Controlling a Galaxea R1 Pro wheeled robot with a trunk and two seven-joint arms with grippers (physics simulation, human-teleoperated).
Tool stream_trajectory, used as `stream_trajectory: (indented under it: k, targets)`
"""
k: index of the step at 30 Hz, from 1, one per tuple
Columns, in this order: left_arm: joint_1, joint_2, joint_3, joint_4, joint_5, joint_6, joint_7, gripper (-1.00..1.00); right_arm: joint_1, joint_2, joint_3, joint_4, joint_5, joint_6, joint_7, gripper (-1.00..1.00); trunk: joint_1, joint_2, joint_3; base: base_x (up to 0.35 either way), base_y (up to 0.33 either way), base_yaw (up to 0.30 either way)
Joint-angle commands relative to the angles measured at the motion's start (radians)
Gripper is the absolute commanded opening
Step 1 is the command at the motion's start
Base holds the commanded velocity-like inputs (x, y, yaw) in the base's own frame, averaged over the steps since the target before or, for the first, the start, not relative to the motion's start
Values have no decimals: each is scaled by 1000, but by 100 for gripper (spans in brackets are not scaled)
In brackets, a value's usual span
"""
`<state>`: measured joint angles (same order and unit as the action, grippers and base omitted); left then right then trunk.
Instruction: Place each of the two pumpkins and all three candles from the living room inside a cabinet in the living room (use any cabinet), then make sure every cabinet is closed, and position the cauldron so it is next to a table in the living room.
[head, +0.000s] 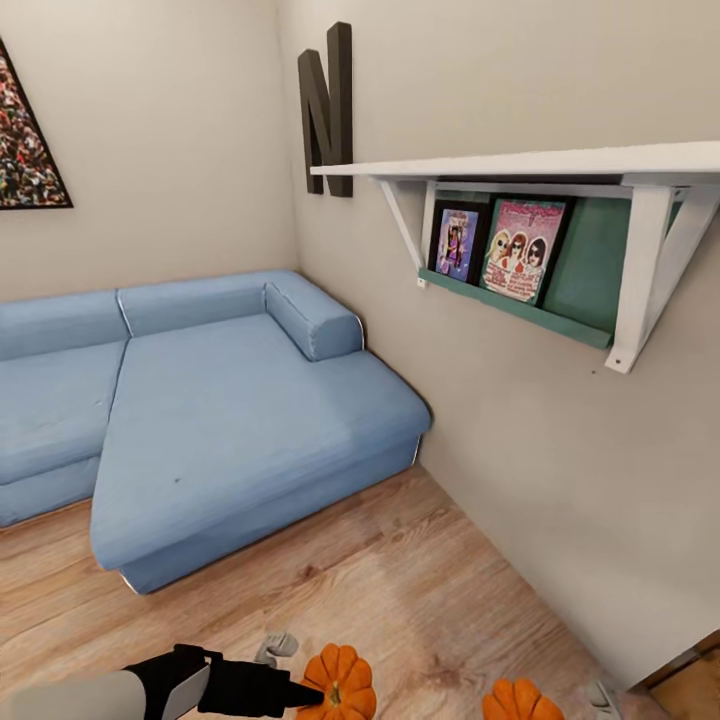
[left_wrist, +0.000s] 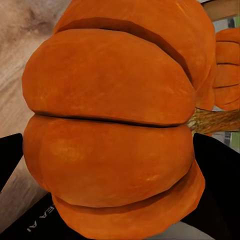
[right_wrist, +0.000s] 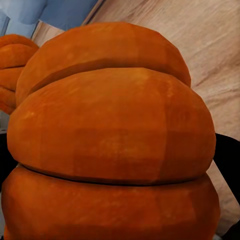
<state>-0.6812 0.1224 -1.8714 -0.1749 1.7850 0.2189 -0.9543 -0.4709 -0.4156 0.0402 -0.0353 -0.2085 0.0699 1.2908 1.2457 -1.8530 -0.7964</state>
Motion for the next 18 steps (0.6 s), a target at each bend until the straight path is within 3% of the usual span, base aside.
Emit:
stream_trajectory:
  k: [1, 9, 18]
  targets:
    - [1, 0, 0, 0, -1, -1, 2, -100, 0, 0, 0, 0, 0, 1, -1, -100, -4, 7, 2, 0, 0, 0]
    - [6, 0, 0, 1, -1, -1, 2, -100, 0, 0, -1, 0, -1, 1, -1, -100, -35, 63, 14, 0, 0, -33]
    - [6, 0, 0, 1, -1, -1, 2, -100, 0, 0, -1, 0, -3, 1, -1, -100, -69, 126, 34, 0, 0, -230]
